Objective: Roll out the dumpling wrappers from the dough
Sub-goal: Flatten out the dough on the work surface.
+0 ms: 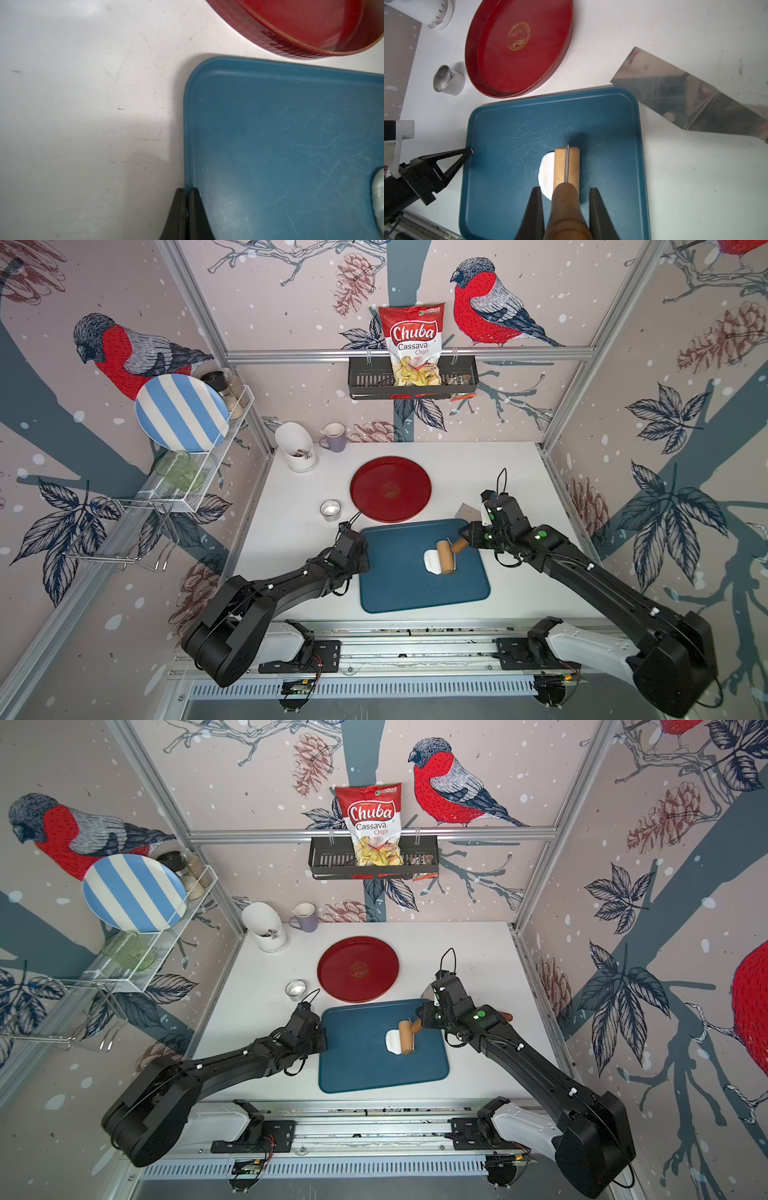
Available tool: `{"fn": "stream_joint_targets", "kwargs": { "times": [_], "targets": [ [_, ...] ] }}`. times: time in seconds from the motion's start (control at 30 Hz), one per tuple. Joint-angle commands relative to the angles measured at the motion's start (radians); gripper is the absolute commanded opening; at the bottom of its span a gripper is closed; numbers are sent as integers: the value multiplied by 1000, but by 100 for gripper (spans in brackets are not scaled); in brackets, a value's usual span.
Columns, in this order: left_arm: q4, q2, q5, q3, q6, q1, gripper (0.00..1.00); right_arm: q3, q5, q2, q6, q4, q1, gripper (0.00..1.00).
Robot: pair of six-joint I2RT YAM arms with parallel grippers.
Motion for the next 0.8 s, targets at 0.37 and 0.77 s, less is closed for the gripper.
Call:
{"fn": "stream_joint_targets", "kwargs": {
  "times": [0.37, 0.77],
  "targets": [
    [-31, 0, -21, -3, 1, 2, 0, -21, -39, 23, 1, -94, 9, 0],
    [-28, 4, -16, 0, 4, 3, 0, 1, -49, 54, 17, -104, 51, 0]
  ]
}}
